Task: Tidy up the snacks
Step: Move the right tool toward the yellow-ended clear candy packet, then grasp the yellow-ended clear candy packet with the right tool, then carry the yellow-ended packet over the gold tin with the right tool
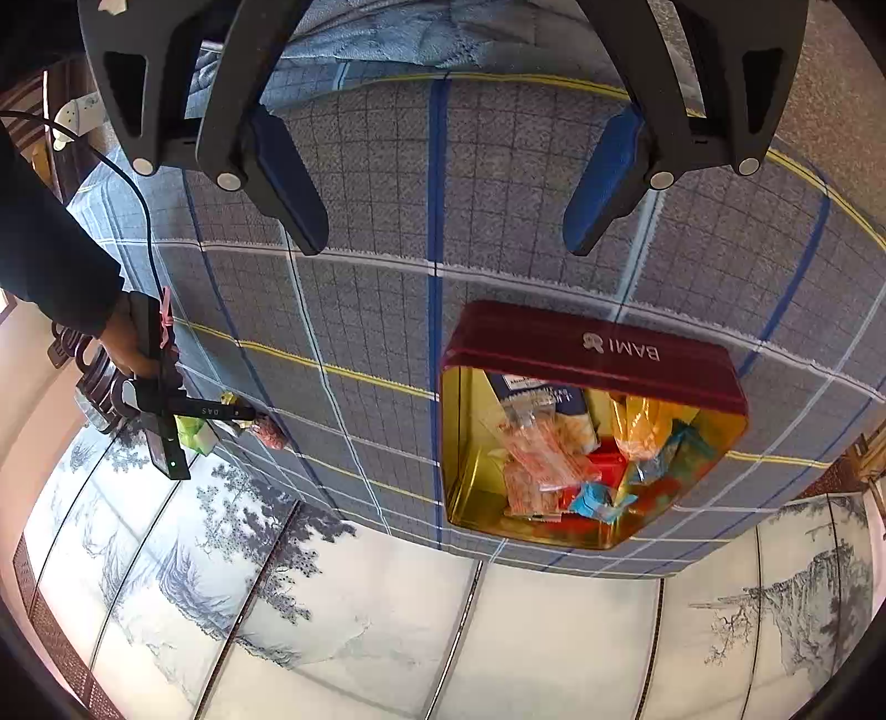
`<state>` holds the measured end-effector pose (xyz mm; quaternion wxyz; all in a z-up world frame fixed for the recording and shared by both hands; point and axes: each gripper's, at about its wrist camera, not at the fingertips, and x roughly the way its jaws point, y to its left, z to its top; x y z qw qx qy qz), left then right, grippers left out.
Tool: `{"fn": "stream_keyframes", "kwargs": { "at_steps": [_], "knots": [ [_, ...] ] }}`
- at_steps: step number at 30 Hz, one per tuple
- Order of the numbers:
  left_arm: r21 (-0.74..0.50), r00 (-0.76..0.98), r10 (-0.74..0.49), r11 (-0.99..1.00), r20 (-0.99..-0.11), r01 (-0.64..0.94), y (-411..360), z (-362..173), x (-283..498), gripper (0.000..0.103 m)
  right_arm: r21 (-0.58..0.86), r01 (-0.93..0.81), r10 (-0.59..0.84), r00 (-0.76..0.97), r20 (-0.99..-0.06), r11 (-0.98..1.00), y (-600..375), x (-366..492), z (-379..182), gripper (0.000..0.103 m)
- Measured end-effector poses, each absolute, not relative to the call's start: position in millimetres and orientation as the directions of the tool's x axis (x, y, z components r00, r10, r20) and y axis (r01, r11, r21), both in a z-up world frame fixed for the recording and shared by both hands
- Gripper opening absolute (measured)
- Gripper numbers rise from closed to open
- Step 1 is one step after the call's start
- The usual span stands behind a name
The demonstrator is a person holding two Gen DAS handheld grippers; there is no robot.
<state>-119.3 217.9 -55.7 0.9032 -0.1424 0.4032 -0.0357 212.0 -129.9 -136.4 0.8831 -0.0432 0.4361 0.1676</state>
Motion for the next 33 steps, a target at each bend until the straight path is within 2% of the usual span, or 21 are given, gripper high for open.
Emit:
{"fn": "stream_keyframes", "kwargs": {
  "at_steps": [3, 8, 13, 18, 24, 33],
  "knots": [
    [-0.284, 0.678, -0.176, 0.957, -0.713, -0.05, 214, -56, -126, 0.084, 0.036, -0.341, 0.239, 0.574, -0.783, 0.939, -125, 204, -132, 0.027],
    [-0.291, 0.694, -0.194, 0.956, -0.693, -0.023, 204, -48, -134, 0.084, -0.024, -0.325, 0.186, 0.598, -0.78, 0.945, -118, 179, -127, 0.026],
    [-0.18, 0.745, -0.109, 0.984, -0.658, -0.015, 193, -39, -150, 0.084, -0.033, -0.244, 0.141, 0.658, -0.74, 0.969, -128, 154, -106, 0.026],
    [-0.147, 0.758, -0.065, 0.988, -0.649, -0.04, 193, -44, -170, 0.084, -0.018, -0.183, 0.117, 0.697, -0.708, 0.983, -131, 142, -75, 0.026],
    [-0.14, 0.736, -0.052, 0.988, -0.675, -0.058, 193, -61, -193, 0.084, -0.01, -0.19, 0.135, 0.731, -0.669, 0.982, -102, 136, -35, 0.026],
    [-0.135, 0.735, 0.014, 0.98, -0.677, -0.143, 213, -65, -220, 0.084, -0.031, -0.28, 0.2, 0.755, -0.624, 0.96, -9, 125, 4, 0.026]
  ]
}}
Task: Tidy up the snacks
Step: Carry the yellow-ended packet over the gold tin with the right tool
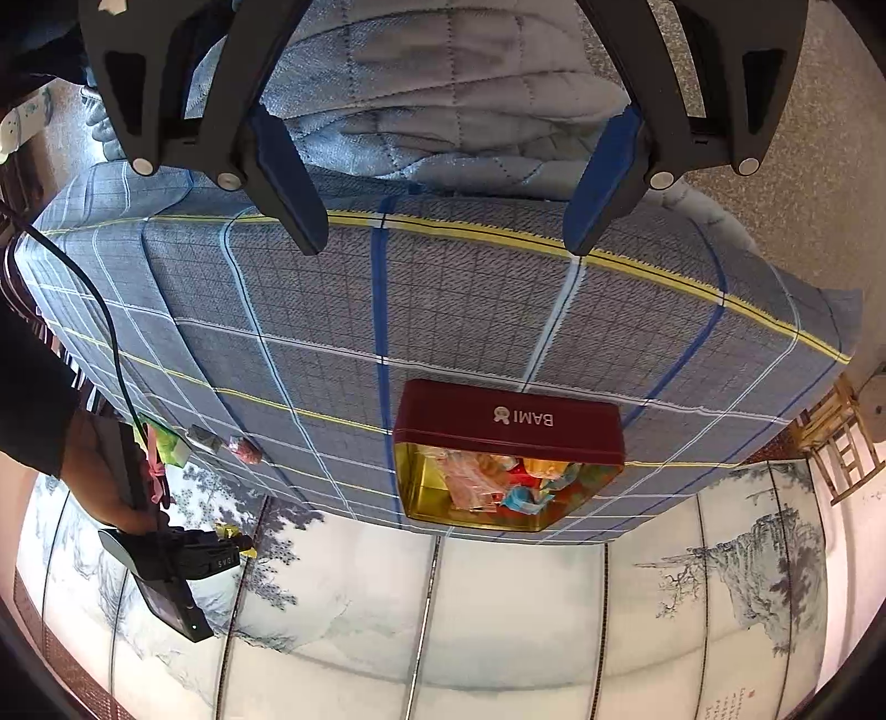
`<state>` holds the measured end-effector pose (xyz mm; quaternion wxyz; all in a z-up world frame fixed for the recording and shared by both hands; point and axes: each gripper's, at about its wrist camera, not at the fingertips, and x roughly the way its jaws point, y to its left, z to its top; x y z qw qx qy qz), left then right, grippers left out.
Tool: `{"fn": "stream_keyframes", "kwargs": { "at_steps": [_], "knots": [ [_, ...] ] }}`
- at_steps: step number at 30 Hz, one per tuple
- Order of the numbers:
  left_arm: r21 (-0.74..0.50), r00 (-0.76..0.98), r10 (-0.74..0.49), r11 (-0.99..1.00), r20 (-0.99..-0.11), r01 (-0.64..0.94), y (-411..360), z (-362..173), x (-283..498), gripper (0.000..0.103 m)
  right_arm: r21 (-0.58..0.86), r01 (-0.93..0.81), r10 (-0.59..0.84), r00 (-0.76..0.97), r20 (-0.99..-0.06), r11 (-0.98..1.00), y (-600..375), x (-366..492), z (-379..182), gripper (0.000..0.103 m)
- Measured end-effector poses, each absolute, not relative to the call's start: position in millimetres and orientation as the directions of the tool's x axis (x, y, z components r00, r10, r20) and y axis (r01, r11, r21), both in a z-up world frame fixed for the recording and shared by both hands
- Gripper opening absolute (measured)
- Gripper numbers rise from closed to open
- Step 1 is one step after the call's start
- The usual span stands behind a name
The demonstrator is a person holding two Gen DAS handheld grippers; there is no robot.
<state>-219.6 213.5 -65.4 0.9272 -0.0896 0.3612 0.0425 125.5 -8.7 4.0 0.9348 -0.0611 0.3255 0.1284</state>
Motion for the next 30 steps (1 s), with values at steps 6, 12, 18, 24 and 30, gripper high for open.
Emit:
{"fn": "stream_keyframes", "kwargs": {
  "at_steps": [6, 12, 18, 24, 30],
  "knots": [
    [-0.14, 0.731, 0.024, 0.977, -0.682, -0.163, 222, -68, -224, 0.084, -0.032, -0.308, 0.224, 0.756, -0.615, 0.951, 51, 116, 14, 0.026],
    [-0.151, 0.721, 0.027, 0.972, -0.692, -0.18, 230, -74, -229, 0.084, -0.042, -0.361, 0.258, 0.737, -0.625, 0.931, 107, 104, 10, 0.026],
    [-0.17, 0.712, 0.04, 0.96, -0.701, -0.221, 244, -79, -235, 0.084, -0.062, -0.428, 0.298, 0.719, -0.628, 0.902, 148, 91, 4, 0.026],
    [-0.179, 0.699, 0.036, 0.956, -0.715, -0.232, 249, -87, -236, 0.084, -0.05, -0.468, 0.329, 0.688, -0.647, 0.882, 175, 81, -5, 0.026],
    [-0.187, 0.695, 0.032, 0.953, -0.718, -0.237, 253, -90, -237, 0.084, -0.038, -0.506, 0.353, 0.651, -0.672, 0.862, 201, 71, -18, 0.026]
  ]
}}
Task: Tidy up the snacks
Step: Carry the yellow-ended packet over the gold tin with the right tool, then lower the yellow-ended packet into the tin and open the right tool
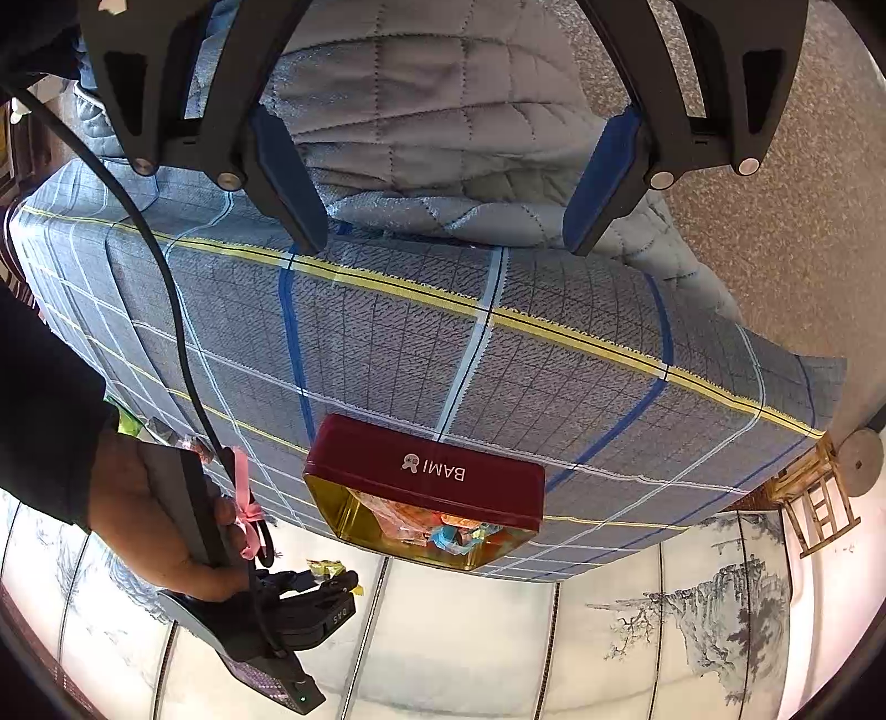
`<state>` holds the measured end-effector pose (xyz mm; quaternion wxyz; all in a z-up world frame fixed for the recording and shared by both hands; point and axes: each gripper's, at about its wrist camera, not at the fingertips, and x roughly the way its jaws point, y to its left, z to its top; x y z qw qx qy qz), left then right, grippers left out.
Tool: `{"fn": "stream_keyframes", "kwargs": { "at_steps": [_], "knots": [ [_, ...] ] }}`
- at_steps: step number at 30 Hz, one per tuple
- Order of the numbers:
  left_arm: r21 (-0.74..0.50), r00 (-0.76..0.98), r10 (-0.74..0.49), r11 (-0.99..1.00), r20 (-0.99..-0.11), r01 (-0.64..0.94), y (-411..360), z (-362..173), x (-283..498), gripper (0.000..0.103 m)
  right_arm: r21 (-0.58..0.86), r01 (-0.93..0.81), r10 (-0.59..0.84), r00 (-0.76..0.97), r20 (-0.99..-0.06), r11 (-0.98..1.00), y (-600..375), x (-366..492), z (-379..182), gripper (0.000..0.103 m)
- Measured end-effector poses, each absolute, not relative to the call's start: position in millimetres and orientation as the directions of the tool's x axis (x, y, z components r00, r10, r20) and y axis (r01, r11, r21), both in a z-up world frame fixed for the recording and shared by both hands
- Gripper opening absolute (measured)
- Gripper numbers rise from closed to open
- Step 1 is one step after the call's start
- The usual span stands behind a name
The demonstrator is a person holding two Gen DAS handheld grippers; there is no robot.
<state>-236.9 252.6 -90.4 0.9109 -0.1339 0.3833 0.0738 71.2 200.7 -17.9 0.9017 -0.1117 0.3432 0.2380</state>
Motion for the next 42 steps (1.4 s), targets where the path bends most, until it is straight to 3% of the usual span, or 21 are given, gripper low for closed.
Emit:
{"fn": "stream_keyframes", "kwargs": {
  "at_steps": [20, 42],
  "knots": [
    [-0.195, 0.683, 0.038, 0.945, -0.73, -0.261, 258, -96, -241, 0.084, 0.035, -0.542, 0.369, 0.522, -0.769, 0.84, 221, 76, -68, 0.026],
    [-0.157, 0.665, 0.056, 0.954, -0.744, -0.256, 249, -94, -237, 0.084, 0.08, -0.537, 0.391, 0.496, -0.775, 0.84, 216, 87, -81, 0.027]
  ]
}}
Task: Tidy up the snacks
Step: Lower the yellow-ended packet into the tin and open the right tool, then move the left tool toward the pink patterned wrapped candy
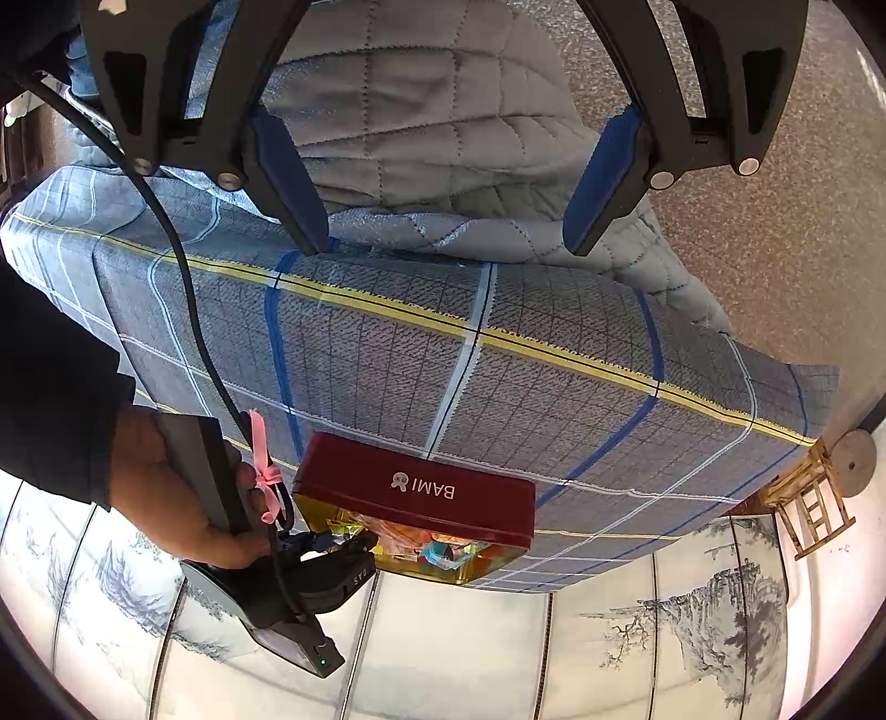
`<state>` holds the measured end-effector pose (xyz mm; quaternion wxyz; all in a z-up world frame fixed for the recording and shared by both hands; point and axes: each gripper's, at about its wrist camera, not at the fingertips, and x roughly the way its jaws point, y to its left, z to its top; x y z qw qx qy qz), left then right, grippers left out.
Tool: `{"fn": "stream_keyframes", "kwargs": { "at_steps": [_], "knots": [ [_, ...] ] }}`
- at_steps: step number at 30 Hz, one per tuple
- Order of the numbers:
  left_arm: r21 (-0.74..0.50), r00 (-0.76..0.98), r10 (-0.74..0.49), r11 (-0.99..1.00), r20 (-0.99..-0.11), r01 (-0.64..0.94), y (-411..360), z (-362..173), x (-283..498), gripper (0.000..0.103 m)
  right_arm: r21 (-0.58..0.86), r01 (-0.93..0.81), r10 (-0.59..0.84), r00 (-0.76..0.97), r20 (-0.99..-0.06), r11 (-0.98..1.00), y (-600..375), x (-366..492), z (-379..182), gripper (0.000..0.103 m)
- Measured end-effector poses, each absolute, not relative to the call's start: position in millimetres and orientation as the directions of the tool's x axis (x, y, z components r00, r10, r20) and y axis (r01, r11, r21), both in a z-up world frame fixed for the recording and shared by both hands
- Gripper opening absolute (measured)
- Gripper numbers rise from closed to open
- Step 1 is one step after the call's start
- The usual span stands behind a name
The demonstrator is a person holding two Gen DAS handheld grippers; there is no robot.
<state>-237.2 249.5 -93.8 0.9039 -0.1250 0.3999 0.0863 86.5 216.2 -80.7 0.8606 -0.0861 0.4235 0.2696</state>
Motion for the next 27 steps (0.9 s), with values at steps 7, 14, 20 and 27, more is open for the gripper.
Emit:
{"fn": "stream_keyframes", "kwargs": {
  "at_steps": [7, 14, 20, 27],
  "knots": [
    [-0.132, 0.665, 0.075, 0.958, -0.743, -0.256, 246, -90, -238, 0.084, 0.258, -0.592, 0.564, 0.417, -0.713, 0.763, 197, 85, -76, 0.065],
    [-0.093, 0.687, 0.089, 0.97, -0.722, -0.224, 237, -74, -230, 0.084, 0.316, -0.571, 0.637, 0.544, -0.546, 0.758, 91, 80, -49, 0.092],
    [-0.087, 0.714, 0.015, 0.991, -0.7, -0.106, 201, -48, -188, 0.084, 0.259, -0.206, 0.326, 0.716, -0.618, 0.944, -83, 118, -86, 0.093],
    [-0.091, 0.722, -0.124, 0.992, -0.681, 0.085, 129, -14, -91, 0.084, 0.408, 0.1, 0.205, 0.743, -0.637, 0.907, -268, 131, -128, 0.093]
  ]
}}
